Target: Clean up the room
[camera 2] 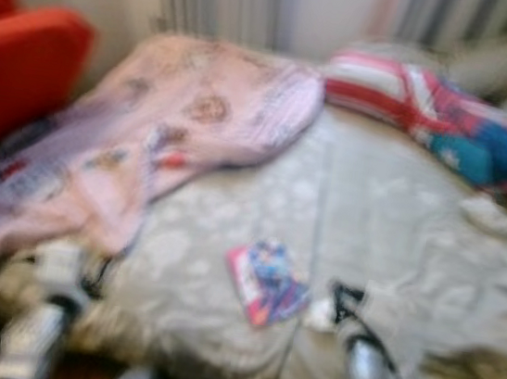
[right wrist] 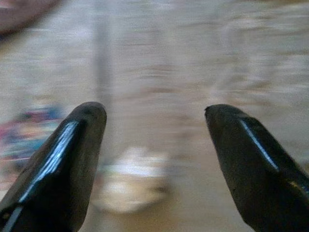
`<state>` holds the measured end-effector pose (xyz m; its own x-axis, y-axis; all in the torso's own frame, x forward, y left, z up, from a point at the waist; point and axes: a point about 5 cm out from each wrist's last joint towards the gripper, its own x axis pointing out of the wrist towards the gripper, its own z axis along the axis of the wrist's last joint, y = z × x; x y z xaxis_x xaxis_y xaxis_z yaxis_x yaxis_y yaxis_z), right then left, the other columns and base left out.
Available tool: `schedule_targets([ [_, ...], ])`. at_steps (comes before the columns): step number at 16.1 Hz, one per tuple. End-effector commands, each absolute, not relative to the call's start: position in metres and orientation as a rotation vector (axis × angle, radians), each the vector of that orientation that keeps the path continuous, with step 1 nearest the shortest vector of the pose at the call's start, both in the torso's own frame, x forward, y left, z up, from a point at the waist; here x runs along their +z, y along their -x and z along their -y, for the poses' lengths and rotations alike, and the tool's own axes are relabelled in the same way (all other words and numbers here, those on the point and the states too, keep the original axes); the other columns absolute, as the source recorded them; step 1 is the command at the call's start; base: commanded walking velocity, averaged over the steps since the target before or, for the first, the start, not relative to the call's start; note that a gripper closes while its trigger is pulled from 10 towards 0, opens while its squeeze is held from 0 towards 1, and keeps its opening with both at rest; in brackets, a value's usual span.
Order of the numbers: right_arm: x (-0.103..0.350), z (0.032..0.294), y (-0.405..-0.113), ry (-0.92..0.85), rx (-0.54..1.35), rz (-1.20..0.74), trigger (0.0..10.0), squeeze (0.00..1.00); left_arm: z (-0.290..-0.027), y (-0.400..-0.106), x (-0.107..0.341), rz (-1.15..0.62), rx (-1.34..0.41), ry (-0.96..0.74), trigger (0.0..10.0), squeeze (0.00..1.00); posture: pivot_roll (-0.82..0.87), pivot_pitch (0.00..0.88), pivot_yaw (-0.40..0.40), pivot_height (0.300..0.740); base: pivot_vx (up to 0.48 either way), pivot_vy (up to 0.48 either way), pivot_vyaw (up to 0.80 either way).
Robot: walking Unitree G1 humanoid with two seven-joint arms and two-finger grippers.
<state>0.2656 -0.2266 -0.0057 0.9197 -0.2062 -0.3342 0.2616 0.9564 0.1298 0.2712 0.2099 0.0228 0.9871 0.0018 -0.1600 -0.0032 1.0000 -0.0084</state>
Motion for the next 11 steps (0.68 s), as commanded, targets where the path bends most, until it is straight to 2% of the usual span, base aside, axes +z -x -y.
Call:
schedule_targets([
  [1,-0.003,0.217,-0.272,-0.186,-0.222,-0.321,10.0,0.0,-0.223,-0.268,0.023,-0.17,0.03,-0.019,10.0,0.0,0.13,0.095,-0.016,0.641,0.296,0.0,0.0],
  [2,-0.003,0.217,-0.273,-0.18,-0.217,-0.326,10.0,0.0,-0.223,-0.268,0.023,-0.17,0.033,-0.02,10.0,0.0,0.13,0.098,-0.016,0.641,0.292,0.0,0.0],
  [11,0.014,0.199,-0.296,-0.128,-0.066,-0.295,10.0,0.0,-0.221,-0.273,0.031,-0.144,0.03,-0.013,10.0,0.0,0.14,0.14,-0.007,0.641,0.0,0.0,0.0],
])
